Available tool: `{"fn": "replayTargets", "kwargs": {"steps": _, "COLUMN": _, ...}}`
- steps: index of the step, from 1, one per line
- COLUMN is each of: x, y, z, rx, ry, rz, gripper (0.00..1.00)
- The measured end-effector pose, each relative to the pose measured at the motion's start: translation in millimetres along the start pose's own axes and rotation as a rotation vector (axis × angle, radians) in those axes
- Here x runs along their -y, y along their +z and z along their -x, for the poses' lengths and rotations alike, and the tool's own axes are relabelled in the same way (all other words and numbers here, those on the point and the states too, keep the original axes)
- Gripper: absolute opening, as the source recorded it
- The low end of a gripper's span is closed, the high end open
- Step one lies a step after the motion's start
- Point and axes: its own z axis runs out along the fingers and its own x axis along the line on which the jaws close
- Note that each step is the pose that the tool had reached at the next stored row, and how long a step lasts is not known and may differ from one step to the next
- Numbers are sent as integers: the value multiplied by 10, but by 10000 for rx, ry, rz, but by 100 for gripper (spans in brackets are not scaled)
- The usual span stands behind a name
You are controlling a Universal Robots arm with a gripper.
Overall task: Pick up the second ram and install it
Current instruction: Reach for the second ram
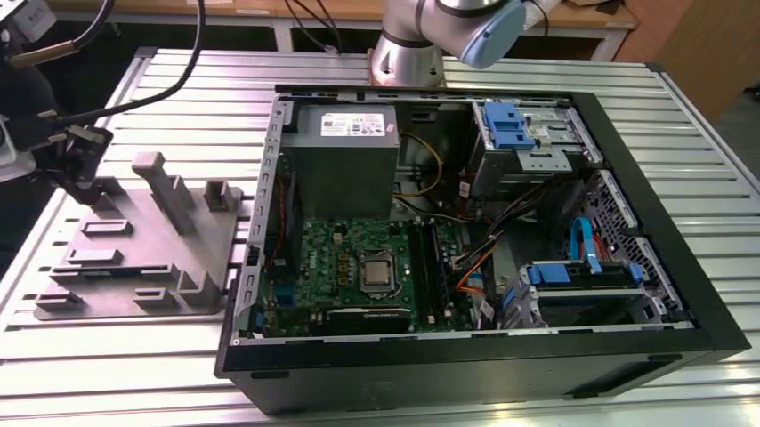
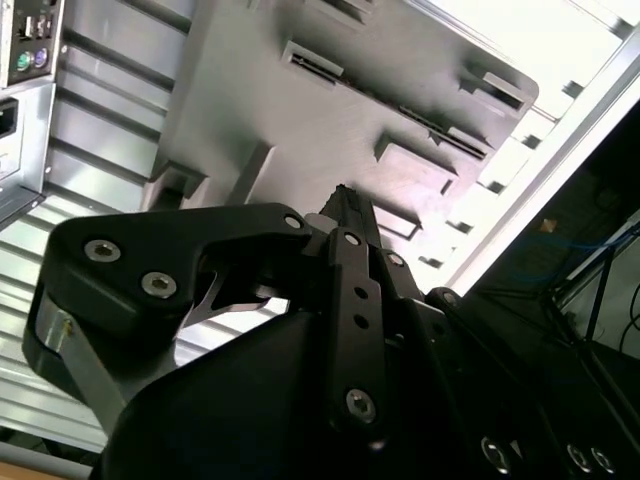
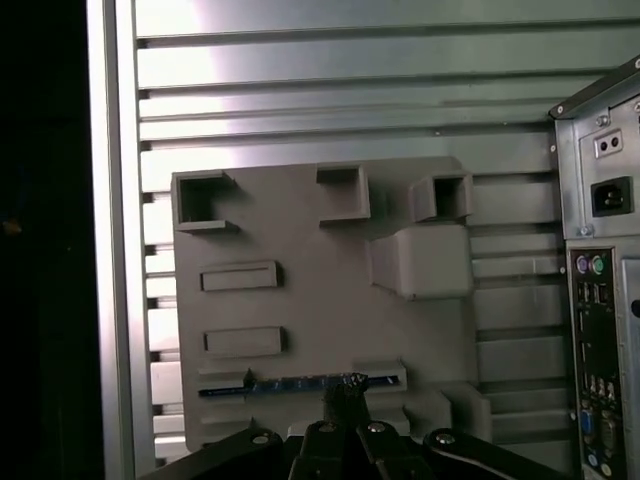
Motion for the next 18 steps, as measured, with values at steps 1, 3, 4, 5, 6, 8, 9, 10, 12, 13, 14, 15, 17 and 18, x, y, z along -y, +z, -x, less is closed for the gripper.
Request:
{"fn": "replayTargets", "kwargs": {"steps": 1, "x": 7, "y": 18, "z": -16, "rx": 0, "ry": 0, "rz": 0, "gripper": 10}}
{"fn": "replayTargets", "kwargs": {"steps": 3, "x": 18, "y": 53, "z": -47, "rx": 0, "ry": 0, "rz": 1, "gripper": 10}}
{"fn": "replayTargets", "kwargs": {"steps": 4, "x": 23, "y": 69, "z": -61, "rx": -2, "ry": 0, "rz": 0, "gripper": 10}}
{"fn": "replayTargets", "kwargs": {"steps": 5, "x": 28, "y": 86, "z": -74, "rx": -2, "ry": 0, "rz": -1, "gripper": 10}}
{"fn": "replayTargets", "kwargs": {"steps": 6, "x": 32, "y": 105, "z": -86, "rx": -2, "ry": 0, "rz": 0, "gripper": 10}}
{"fn": "replayTargets", "kwargs": {"steps": 8, "x": 39, "y": 142, "z": -102, "rx": -6, "ry": -1, "rz": 0, "gripper": 10}}
{"fn": "replayTargets", "kwargs": {"steps": 9, "x": 41, "y": 159, "z": -107, "rx": -9, "ry": -1, "rz": -1, "gripper": 10}}
{"fn": "replayTargets", "kwargs": {"steps": 10, "x": 43, "y": 177, "z": -110, "rx": -10, "ry": -1, "rz": -1, "gripper": 10}}
{"fn": "replayTargets", "kwargs": {"steps": 12, "x": 47, "y": 214, "z": -114, "rx": -12, "ry": 0, "rz": -1, "gripper": 10}}
{"fn": "replayTargets", "kwargs": {"steps": 13, "x": 50, "y": 231, "z": -116, "rx": -12, "ry": 1, "rz": -1, "gripper": 10}}
{"fn": "replayTargets", "kwargs": {"steps": 14, "x": 53, "y": 249, "z": -116, "rx": -13, "ry": 2, "rz": -1, "gripper": 10}}
{"fn": "replayTargets", "kwargs": {"steps": 15, "x": 57, "y": 267, "z": -115, "rx": -12, "ry": 0, "rz": -1, "gripper": 10}}
{"fn": "replayTargets", "kwargs": {"steps": 17, "x": 67, "y": 299, "z": -115, "rx": -12, "ry": 0, "rz": 0, "gripper": 10}}
{"fn": "replayTargets", "kwargs": {"steps": 18, "x": 70, "y": 312, "z": -116, "rx": -12, "ry": 0, "rz": -1, "gripper": 10}}
